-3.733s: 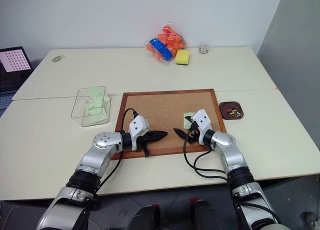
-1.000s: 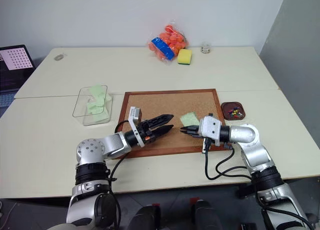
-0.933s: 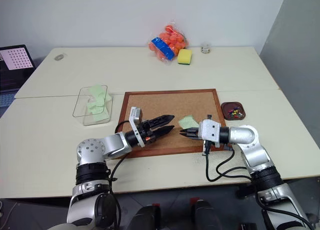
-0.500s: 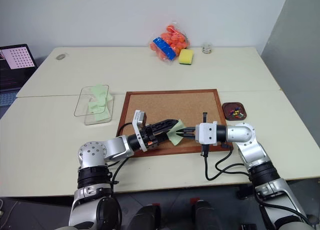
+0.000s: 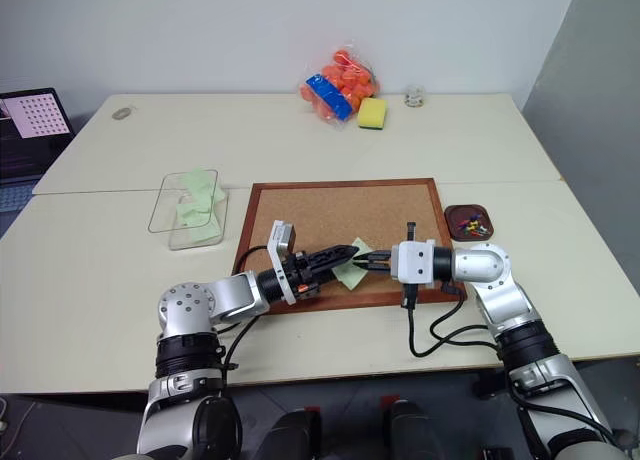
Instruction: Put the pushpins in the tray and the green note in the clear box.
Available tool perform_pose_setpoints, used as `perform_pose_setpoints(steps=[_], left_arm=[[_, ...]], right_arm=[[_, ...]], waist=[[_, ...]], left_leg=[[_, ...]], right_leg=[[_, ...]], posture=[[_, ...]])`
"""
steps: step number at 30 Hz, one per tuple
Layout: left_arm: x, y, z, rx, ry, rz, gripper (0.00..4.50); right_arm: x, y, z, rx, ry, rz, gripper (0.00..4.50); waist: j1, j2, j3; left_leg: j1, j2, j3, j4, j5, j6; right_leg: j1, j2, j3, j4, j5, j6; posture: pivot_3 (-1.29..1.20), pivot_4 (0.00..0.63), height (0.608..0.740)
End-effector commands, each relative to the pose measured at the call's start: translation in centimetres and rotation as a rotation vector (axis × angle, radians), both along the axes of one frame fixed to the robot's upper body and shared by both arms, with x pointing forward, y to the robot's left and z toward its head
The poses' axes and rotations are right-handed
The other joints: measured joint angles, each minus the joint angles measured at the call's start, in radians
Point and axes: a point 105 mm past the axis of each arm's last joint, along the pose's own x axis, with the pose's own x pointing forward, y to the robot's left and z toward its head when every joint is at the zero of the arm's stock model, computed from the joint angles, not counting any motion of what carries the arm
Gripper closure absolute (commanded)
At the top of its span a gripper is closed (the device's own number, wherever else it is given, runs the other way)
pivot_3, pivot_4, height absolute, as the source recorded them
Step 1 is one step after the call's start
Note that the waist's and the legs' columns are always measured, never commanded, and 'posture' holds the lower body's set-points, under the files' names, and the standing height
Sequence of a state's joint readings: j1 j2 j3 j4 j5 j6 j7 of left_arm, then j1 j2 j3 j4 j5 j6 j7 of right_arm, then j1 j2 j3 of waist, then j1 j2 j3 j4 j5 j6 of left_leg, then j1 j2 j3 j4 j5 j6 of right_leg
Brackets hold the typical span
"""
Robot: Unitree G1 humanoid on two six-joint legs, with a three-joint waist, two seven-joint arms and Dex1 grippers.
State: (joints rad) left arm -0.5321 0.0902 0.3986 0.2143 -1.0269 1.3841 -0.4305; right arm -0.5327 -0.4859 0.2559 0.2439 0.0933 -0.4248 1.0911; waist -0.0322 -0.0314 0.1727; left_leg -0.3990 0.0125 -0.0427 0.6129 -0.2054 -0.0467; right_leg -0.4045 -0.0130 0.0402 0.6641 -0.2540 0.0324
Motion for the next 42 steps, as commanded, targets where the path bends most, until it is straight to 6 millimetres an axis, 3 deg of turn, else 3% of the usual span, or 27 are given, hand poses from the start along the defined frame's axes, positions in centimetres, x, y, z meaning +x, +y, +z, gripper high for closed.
perform_pose_setpoints(steps=[1, 11, 21, 28, 31, 34, 38, 42], left_arm=[[-0.2, -0.1, 0.8, -0.021, -0.04, -0.009, 2.63], [-0.1, 0.0, 0.8, -0.01, -0.048, -0.008, 4.46], [-0.3, -0.1, 0.3, 0.053, -0.076, -0.02, 4.46], [-0.4, -0.1, 0.2, 0.065, -0.095, -0.025, 4.46], [-0.3, 0.0, 0.2, 0.197, -0.25, -0.005, 4.46], [0.1, -0.5, 1.7, 0.336, -0.526, 0.016, 4.46], [-0.4, -2.0, 4.3, 0.452, -0.928, -0.028, 4.46], [-1.7, -3.2, 4.2, 0.542, -1.213, -0.134, 4.46]], right_arm=[[0.4, 0.0, 1.4, 0.044, -0.03, -0.012, 4.5], [0.6, -0.1, 1.5, 0.051, -0.025, -0.022, 4.5], [0.5, -0.5, 1.3, 0.055, -0.01, -0.04, 4.5], [2.0, -2.2, 2.2, 0.15, 0.052, -0.176, 4.5], [4.2, -4.8, 3.5, 0.286, 0.122, -0.365, 4.5], [6.2, -7.3, 4.0, 0.381, 0.176, -0.55, 4.5], [8.6, -11.1, 3.3, 0.494, 0.301, -0.834, 4.5], [10.4, -13.9, 2.7, 0.609, 0.415, -1.046, 4.5]], waist=[[0.0, 0.0, 0.0], [0.0, 0.0, 0.0], [0.0, 0.0, 0.0], [0.0, 0.0, 0.0], [0.0, 0.0, 0.0], [0.002, 0.0, 0.0], [0.004, 0.0, 0.0], [0.003, 0.0, 0.0]], left_leg=[[0.0, 0.0, 0.0, 0.0, 0.0, 0.0], [0.0, 0.0, 0.0, 0.0, 0.0, 0.0], [0.0, 0.0, 0.0, 0.0, 0.0, 0.0], [0.0, 0.0, 0.0, 0.0, 0.0, 0.0], [0.0, 0.0, 0.0, 0.0, 0.0, 0.0], [0.0, 0.0, 0.0, 0.0, 0.0, 0.0], [0.0, -0.001, 0.001, 0.0, 0.0, 0.0], [-0.001, -0.001, 0.003, -0.001, 0.0, 0.0]], right_leg=[[0.0, 0.0, 0.0, 0.0, 0.0, 0.0], [0.0, 0.0, 0.0, 0.0, 0.0, 0.0], [0.0, 0.0, 0.0, 0.0, 0.0, 0.0], [0.0, 0.0, 0.0, 0.0, 0.0, 0.0], [0.0, 0.0, 0.0, 0.0, 0.001, -0.001], [0.0, 0.0, 0.0, 0.0, 0.002, -0.003], [0.0, -0.002, 0.001, 0.0, 0.002, -0.004], [0.0, -0.002, 0.002, -0.001, 0.002, -0.004]], posture=[[0.0, 0.15, 0.74], [0.0, 0.15, 0.74], [0.0, 0.15, 0.74], [0.0, 0.15, 0.74], [0.0, 0.15, 0.74], [0.0, 0.15, 0.74], [0.0, 0.15, 0.74], [0.0, 0.15, 0.74]])
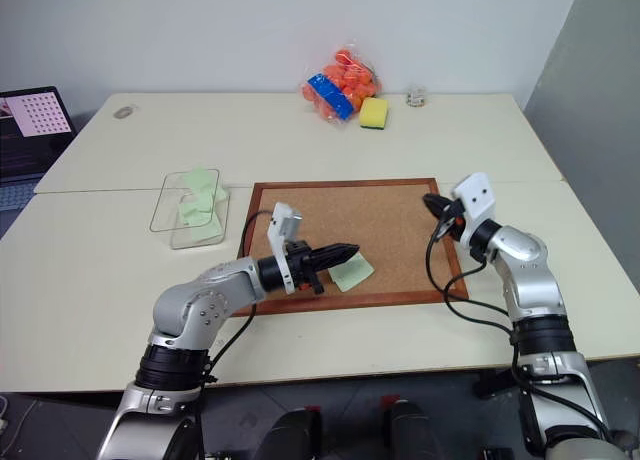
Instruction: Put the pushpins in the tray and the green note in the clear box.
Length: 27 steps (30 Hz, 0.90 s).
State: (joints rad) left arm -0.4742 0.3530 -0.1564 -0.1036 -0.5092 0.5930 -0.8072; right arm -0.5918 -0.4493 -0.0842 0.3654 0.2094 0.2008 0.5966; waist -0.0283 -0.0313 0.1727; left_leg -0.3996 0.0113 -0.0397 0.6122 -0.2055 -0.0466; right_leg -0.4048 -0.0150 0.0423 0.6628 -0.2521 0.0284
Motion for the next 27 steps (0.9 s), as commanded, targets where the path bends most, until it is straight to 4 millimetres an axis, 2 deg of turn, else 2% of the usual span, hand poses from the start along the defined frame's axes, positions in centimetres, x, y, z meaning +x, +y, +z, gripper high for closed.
perform_pose_setpoints(steps=[1, 4, 10, 12, 15, 17, 24, 25, 27], left_arm=[[-1.4, -1.6, 0.8, 0.094, -0.265, -0.125, 4.46], [-1.4, -2.1, 0.4, 0.128, -0.347, -0.141, 4.46], [-1.0, -2.6, 0.0, 0.145, -0.385, -0.149, 4.46], [-0.8, -2.6, 0.0, 0.145, -0.389, -0.143, 4.5], [-0.5, -2.5, 0.0, 0.147, -0.391, -0.133, 4.5], [-0.5, -2.4, 0.0, 0.143, -0.386, -0.127, 4.5], [-0.5, -2.5, -0.1, 0.139, -0.377, -0.128, 4.5], [-0.5, -2.5, -0.1, 0.14, -0.377, -0.126, 4.5], [-0.2, -2.3, 0.1, 0.134, -0.369, -0.111, 4.5]], right_arm=[[1.9, -3.1, 1.3, 0.148, 0.048, -0.215, 4.5], [2.9, -4.4, 1.3, 0.207, 0.089, -0.312, 4.5], [3.8, -4.9, 0.4, 0.224, 0.159, -0.363, 4.5], [3.8, -4.9, -0.2, 0.231, 0.183, -0.372, 4.0], [3.6, -4.8, -0.9, 0.245, 0.214, -0.377, 3.7], [3.5, -4.8, -1.1, 0.254, 0.222, -0.379, 3.07], [3.3, -5.1, -1.3, 0.269, 0.23, -0.396, 1.69], [3.3, -5.2, -1.2, 0.272, 0.228, -0.4, 1.35], [3.2, -5.4, -0.8, 0.267, 0.203, -0.404, 1.06]], waist=[[-0.003, 0.0, 0.0], [-0.003, 0.0, 0.0], [-0.004, 0.0, 0.0], [-0.004, 0.0, 0.0], [-0.004, 0.0, 0.0], [-0.005, 0.001, 0.0], [-0.005, 0.001, 0.0], [-0.005, 0.001, 0.0], [-0.005, 0.001, 0.0]], left_leg=[[0.0, 0.0, 0.0, 0.0, 0.0, 0.0], [-0.001, 0.0, 0.001, 0.0, 0.0, 0.0], [-0.001, 0.0, 0.001, 0.0, 0.0, 0.001], [-0.001, 0.0, 0.001, 0.0, 0.0, 0.001], [-0.001, 0.0, 0.001, 0.0, 0.0, 0.001], [-0.001, 0.0, 0.001, 0.0, -0.001, 0.001], [-0.001, 0.0, 0.001, 0.0, -0.001, 0.001], [-0.001, 0.0, 0.001, 0.0, -0.001, 0.001], [-0.001, 0.0, 0.001, 0.0, -0.001, 0.001]], right_leg=[[0.0, 0.0, 0.0, 0.0, 0.0, 0.0], [-0.001, 0.0, 0.001, 0.0, 0.0, 0.0], [-0.001, 0.001, 0.001, -0.001, 0.0, 0.0], [-0.001, 0.001, 0.001, -0.001, 0.0, 0.0], [-0.001, 0.001, 0.001, -0.001, 0.0, 0.0], [-0.001, 0.001, 0.001, -0.001, -0.001, 0.001], [-0.001, 0.001, 0.001, 0.0, -0.001, 0.002], [-0.001, 0.001, 0.001, 0.0, -0.002, 0.002], [-0.001, 0.001, 0.0, 0.0, -0.002, 0.002]], posture=[[0.0, 0.15, 0.74], [0.0, 0.15, 0.74], [0.0, 0.15, 0.74], [0.0, 0.15, 0.74], [0.0, 0.15, 0.74], [0.0, 0.15, 0.74], [0.0, 0.15, 0.74], [0.0, 0.15, 0.74], [0.0, 0.15, 0.74]])
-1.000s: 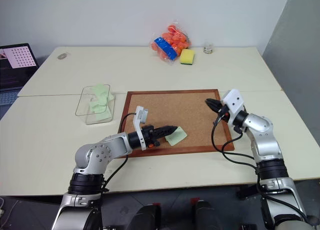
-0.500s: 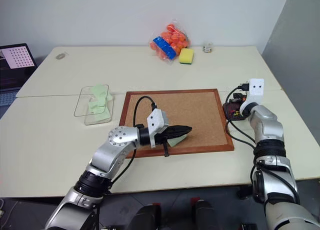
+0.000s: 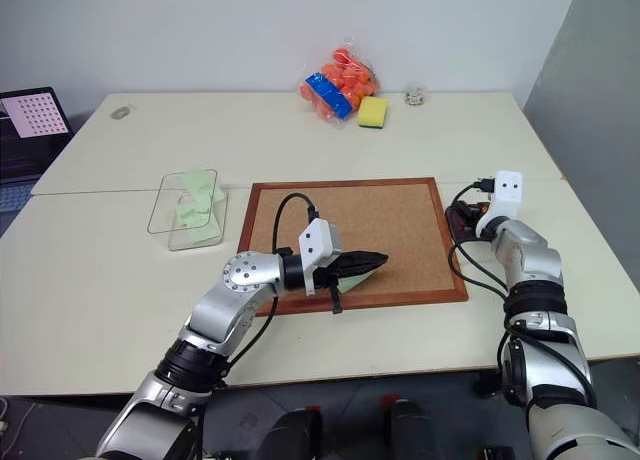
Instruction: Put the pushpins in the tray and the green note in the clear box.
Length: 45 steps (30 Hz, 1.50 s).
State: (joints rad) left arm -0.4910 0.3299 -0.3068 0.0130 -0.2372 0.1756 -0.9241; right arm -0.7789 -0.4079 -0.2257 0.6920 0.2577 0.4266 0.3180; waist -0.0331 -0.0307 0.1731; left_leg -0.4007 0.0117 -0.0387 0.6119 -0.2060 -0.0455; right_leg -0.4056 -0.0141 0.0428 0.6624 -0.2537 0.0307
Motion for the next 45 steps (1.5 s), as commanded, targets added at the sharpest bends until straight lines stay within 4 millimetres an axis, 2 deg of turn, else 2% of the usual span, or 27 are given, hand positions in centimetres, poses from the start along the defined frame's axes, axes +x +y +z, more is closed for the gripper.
perform_pose_setpoints(steps=[1, 2, 3, 5, 6, 10, 11, 15, 18, 19, 22, 26, 34, 38, 45], left_arm=[[0.7, 0.4, 1.4, -0.036, -0.025, 0.031, 4.5], [0.8, 0.6, 1.5, -0.045, -0.018, 0.042, 4.5], [0.9, 0.9, 1.7, -0.064, -0.004, 0.058, 4.5], [1.1, 1.6, 2.2, -0.103, 0.034, 0.088, 4.5], [1.1, 1.9, 2.3, -0.116, 0.049, 0.097, 4.5], [0.7, 3.6, 2.4, -0.117, 0.11, 0.113, 3.86], [0.6, 3.9, 2.4, -0.11, 0.122, 0.113, 3.54], [-0.5, 6.9, 1.5, -0.045, 0.184, 0.121, 2.83], [-0.8, 8.4, 0.7, 0.006, 0.193, 0.147, 2.25], [-0.9, 9.1, 0.4, 0.019, 0.198, 0.163, 2.21], [-1.1, 10.5, -0.3, 0.06, 0.192, 0.203, 1.58], [-1.0, 11.2, -1.2, 0.08, 0.184, 0.227, 0.78], [0.6, 11.0, -2.2, 0.106, 0.147, 0.211, 0.78], [1.4, 10.1, -2.8, 0.113, 0.144, 0.165, 0.78], [2.2, 9.0, -3.7, 0.184, 0.069, 0.054, 0.78]], right_arm=[[-0.1, -0.8, 2.5, 0.001, -0.099, -0.023, 0.75], [-0.2, -0.7, 2.9, -0.019, -0.12, -0.011, 0.67], [-0.6, -0.3, 3.6, -0.048, -0.155, 0.029, 0.4], [-1.6, 1.1, 4.7, -0.079, -0.209, 0.127, 0.03], [-2.0, 1.6, 5.0, -0.084, -0.225, 0.164, 0.03], [-4.4, 4.3, 6.1, -0.122, -0.29, 0.358, 0.0], [-5.0, 5.0, 6.1, -0.133, -0.297, 0.408, 0.0], [-8.8, 8.8, 4.5, -0.198, -0.282, 0.72, 0.0], [-9.6, 9.6, 3.6, -0.217, -0.272, 0.791, 0.0], [-9.8, 10.0, 3.3, -0.225, -0.27, 0.809, 0.0], [-9.8, 10.7, 2.7, -0.229, -0.267, 0.832, 0.0], [-10.1, 11.7, 2.3, -0.218, -0.271, 0.876, 0.0], [-11.8, 13.5, 1.4, -0.22, -0.246, 0.966, 0.0], [-11.9, 12.9, 0.6, -0.24, -0.226, 0.928, 0.0], [-12.1, 12.1, 0.7, -0.241, -0.217, 0.897, 0.0]], waist=[[0.0, 0.0, 0.0], [0.0, 0.0, 0.0], [0.0, 0.0, 0.0], [0.0, 0.0, 0.0], [-0.001, 0.0, 0.0], [-0.003, 0.0, 0.0], [-0.003, 0.0, 0.0], [-0.003, 0.0, 0.0], [-0.003, 0.0, 0.001], [-0.002, 0.0, 0.001], [0.0, 0.0, 0.001], [0.001, 0.0, 0.001], [0.003, 0.0, 0.001], [0.004, 0.0, 0.001], [0.003, -0.001, 0.001]], left_leg=[[0.0, 0.0, 0.0, 0.0, 0.0, 0.0], [0.0, 0.0, 0.0, 0.0, 0.0, 0.0], [0.0, 0.0, 0.0, 0.0, 0.0, 0.0], [0.0, 0.0, 0.0, 0.0, 0.0, 0.0], [0.0, 0.0, 0.0, 0.0, 0.0, 0.0], [0.0, 0.001, -0.001, 0.0, 0.0, 0.0], [0.0, 0.001, -0.001, 0.0, 0.0, 0.0], [0.0, 0.001, -0.001, 0.0, 0.0, 0.0], [0.001, 0.002, -0.001, 0.0, 0.0, 0.0], [0.001, 0.002, -0.001, 0.0, 0.0, 0.0], [0.001, 0.002, -0.001, 0.0, 0.0, 0.0], [0.0, 0.002, -0.002, 0.0, 0.0, 0.0], [0.0, 0.002, -0.002, 0.0, 0.0, 0.0], [0.0, 0.002, -0.002, 0.0, 0.0, 0.0], [0.0, 0.002, -0.002, 0.0, 0.0, 0.0]], right_leg=[[0.0, 0.0, 0.0, 0.0, 0.0, 0.0], [0.0, 0.0, 0.0, 0.0, 0.0, 0.0], [0.0, 0.0, 0.0, 0.0, 0.0, 0.0], [0.0, 0.0, 0.0, 0.0, -0.001, 0.001], [0.0, 0.0, 0.0, 0.0, -0.001, 0.002], [0.0, 0.001, 0.0, 0.001, -0.002, 0.003], [0.0, 0.001, 0.0, 0.001, -0.002, 0.003], [0.0, 0.001, -0.001, 0.0, -0.002, 0.003], [0.0, 0.002, -0.001, 0.0, -0.002, 0.003], [0.0, 0.002, -0.001, 0.0, -0.002, 0.003], [0.0, 0.001, -0.001, 0.0, -0.002, 0.003], [0.0, 0.001, -0.002, 0.0, -0.002, 0.003], [0.0, 0.001, -0.002, 0.0, -0.002, 0.003], [0.0, 0.001, -0.002, 0.0, -0.002, 0.003], [0.0, 0.002, -0.002, 0.0, -0.002, 0.003]], posture=[[0.0, 0.15, 0.74], [0.0, 0.15, 0.74], [0.0, 0.15, 0.74], [0.0, 0.15, 0.74], [0.0, 0.15, 0.74], [0.0, 0.15, 0.74], [0.0, 0.15, 0.74], [0.0, 0.15, 0.74], [0.0, 0.15, 0.74], [0.0, 0.15, 0.74], [0.0, 0.15, 0.74], [0.0, 0.15, 0.74], [0.0, 0.15, 0.74], [0.0, 0.15, 0.74], [0.0, 0.15, 0.74]])
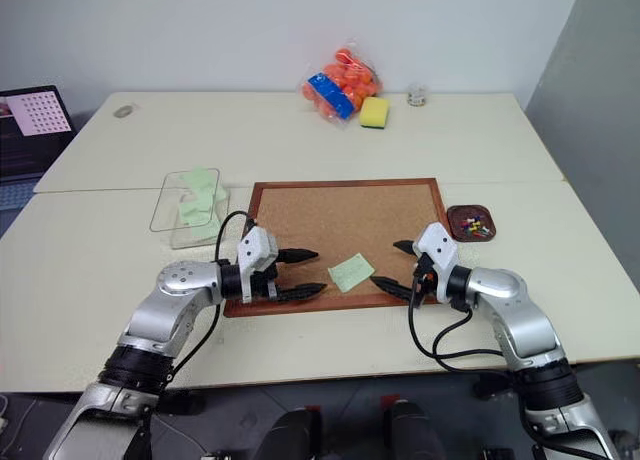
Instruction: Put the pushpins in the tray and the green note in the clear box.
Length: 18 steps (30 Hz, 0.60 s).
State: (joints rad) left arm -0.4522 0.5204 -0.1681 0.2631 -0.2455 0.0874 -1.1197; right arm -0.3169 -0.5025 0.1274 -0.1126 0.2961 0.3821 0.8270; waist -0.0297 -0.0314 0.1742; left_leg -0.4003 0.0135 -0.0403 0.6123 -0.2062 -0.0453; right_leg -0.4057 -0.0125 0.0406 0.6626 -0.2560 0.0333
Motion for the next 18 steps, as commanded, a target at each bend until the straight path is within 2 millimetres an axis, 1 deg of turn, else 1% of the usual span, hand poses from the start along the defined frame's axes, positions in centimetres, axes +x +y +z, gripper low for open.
perform_pose_setpoints(steps=[1, 11, 17, 18], left_arm=[[0.6, -0.5, 0.3, 0.057, -0.081, -0.09, 0.78], [1.9, -2.0, 0.3, 0.116, -0.099, -0.257, 0.78], [2.2, -2.0, 0.0, 0.147, -0.035, -0.316, 0.78], [2.1, -1.9, -0.1, 0.162, -0.021, -0.332, 1.14]], right_arm=[[-0.3, -0.6, 1.2, 0.01, -0.041, -0.014, 0.0], [-0.5, -1.3, 1.5, 0.023, -0.036, -0.058, 0.0], [-0.4, -1.3, 1.6, 0.028, -0.038, -0.071, 0.0], [-0.4, -1.2, 1.8, 0.037, -0.04, -0.077, 0.0]], waist=[[0.0, 0.0, 0.0], [0.0, 0.0, 0.0], [-0.003, -0.001, 0.0], [-0.003, -0.001, 0.0]], left_leg=[[0.0, 0.0, 0.0, 0.0, 0.0, 0.0], [0.0, -0.001, 0.0, 0.0, 0.0, 0.0], [-0.001, -0.001, 0.0, 0.0, 0.0, 0.0], [0.0, -0.001, 0.0, 0.0, 0.0, 0.0]], right_leg=[[0.0, 0.0, 0.0, 0.0, 0.0, 0.0], [0.0, 0.0, 0.0, 0.0, 0.0, 0.0], [0.0, 0.001, 0.0, 0.0, 0.0, 0.0], [0.0, 0.001, 0.0, 0.0, 0.0, 0.0]], posture=[[0.0, 0.15, 0.74], [0.0, 0.15, 0.74], [0.0, 0.15, 0.74], [0.0, 0.15, 0.74]])
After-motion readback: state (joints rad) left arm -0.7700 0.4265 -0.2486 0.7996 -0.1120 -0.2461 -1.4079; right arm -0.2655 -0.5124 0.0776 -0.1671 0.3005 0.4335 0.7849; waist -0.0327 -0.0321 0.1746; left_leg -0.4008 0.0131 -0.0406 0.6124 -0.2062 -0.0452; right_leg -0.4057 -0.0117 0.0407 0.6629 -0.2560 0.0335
